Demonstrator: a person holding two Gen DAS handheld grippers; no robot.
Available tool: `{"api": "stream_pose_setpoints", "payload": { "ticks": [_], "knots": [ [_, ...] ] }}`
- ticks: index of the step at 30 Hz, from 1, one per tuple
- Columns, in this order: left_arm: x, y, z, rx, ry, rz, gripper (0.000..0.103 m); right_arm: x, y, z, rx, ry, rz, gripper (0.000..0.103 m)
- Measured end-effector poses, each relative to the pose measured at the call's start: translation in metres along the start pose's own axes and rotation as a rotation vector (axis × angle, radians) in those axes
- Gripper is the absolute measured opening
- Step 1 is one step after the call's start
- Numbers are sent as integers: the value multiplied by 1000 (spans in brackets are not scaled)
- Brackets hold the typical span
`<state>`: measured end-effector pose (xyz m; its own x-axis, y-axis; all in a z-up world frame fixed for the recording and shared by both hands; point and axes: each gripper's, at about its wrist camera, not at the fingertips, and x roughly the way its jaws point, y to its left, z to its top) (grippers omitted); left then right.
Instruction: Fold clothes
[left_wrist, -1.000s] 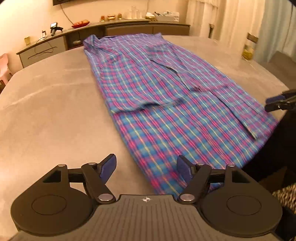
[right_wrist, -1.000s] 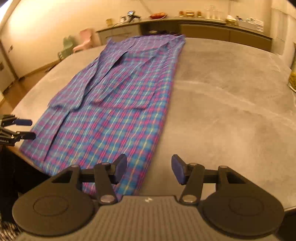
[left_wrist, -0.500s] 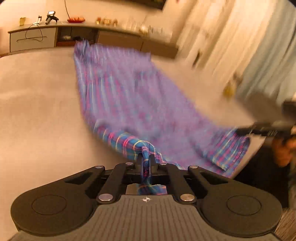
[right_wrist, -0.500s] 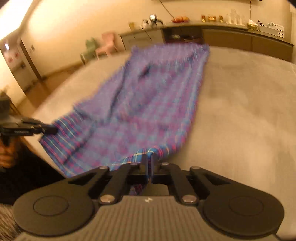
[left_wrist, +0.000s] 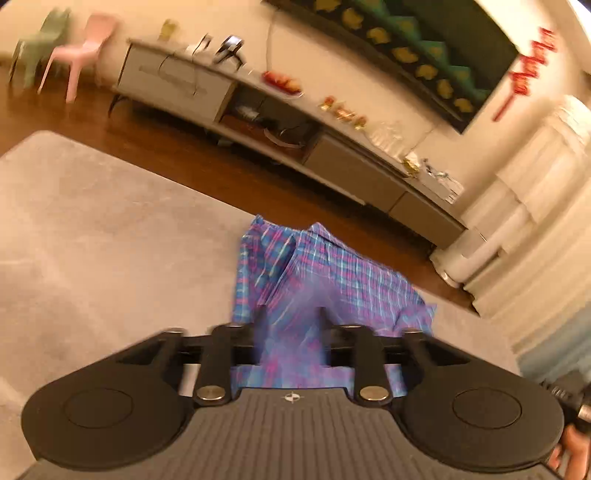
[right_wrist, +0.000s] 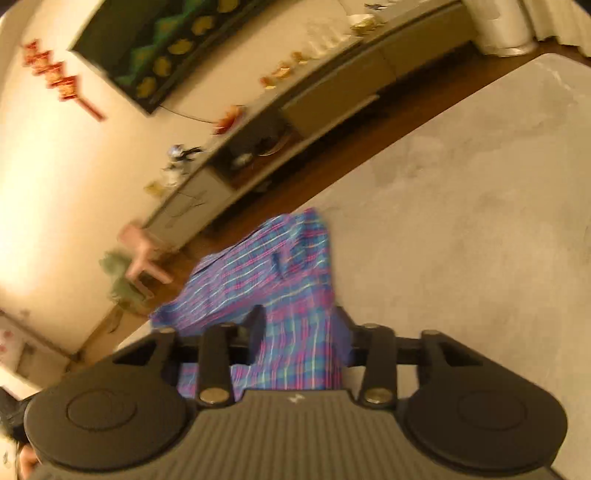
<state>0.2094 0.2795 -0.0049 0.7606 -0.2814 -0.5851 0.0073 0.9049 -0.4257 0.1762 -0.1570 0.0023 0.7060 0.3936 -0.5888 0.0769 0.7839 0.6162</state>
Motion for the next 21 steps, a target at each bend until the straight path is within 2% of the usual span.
{"api": "stream_pose_setpoints", "payload": {
  "ticks": [2,4,6,8,9,10,11,12,13,16,19,21],
  "knots": [
    [-11,3,-30,67,11,7,58,-9,-4,-23,-91,37,-2,52],
    [-6,2,-59,119,77,8,58,-10,-6,-46,-161,97,-13,53],
    [1,-2,-83,159,129,16,58,-1,-2,-61,-173,153,6,53],
    [5,-6,-96,197,130,50,58,10,8,-76,-194,195,30,49],
    [7,-9,-102,217,124,68,45,14,13,-83,-225,204,9,44],
    [5,-10,-105,224,116,75,33,17,18,-89,-256,209,-13,23],
    [0,-10,-106,221,107,74,13,17,21,-94,-282,199,-34,14],
    [-7,-8,-105,199,96,56,9,14,22,-96,-293,184,-44,11],
    [-16,-5,-103,167,82,27,6,9,23,-97,-292,169,-41,8],
    [-38,0,-105,138,81,-13,4,-9,27,-97,-291,151,-11,6],
    [-47,-1,-113,166,103,-5,4,-16,31,-99,-305,166,12,6],
    [-47,0,-110,168,108,-1,5,-17,28,-100,-289,174,21,10]
  ]
}}
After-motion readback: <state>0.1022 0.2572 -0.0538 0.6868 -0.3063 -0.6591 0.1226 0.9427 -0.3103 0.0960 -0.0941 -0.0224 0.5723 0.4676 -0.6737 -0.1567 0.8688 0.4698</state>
